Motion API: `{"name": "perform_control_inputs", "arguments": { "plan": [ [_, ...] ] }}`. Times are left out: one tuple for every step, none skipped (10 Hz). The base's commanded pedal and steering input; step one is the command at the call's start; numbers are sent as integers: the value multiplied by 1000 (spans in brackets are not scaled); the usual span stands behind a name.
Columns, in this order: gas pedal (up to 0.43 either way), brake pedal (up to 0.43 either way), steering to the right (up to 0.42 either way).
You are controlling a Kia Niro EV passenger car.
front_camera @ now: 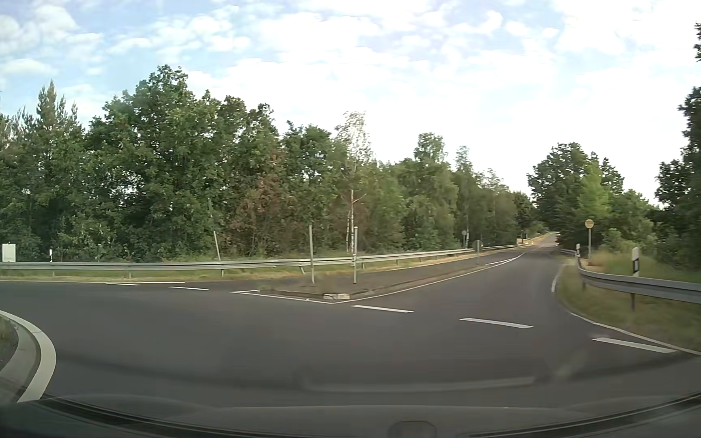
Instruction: Follow the waypoints while adhering to traffic rules and regulations
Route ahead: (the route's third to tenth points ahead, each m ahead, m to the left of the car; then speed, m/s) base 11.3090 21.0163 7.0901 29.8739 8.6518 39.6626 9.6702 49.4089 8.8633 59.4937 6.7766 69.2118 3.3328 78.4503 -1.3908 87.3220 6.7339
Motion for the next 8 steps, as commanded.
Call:
{"name": "perform_control_inputs", "arguments": {
  "plan": [
    [0, 24, -295],
    [0, 24, -306],
    [0, 30, -314],
    [0, 30, -322],
    [0, 30, -327],
    [0, 30, -332],
    [0, 30, -338],
    [0, 30, -340]
  ]
}}
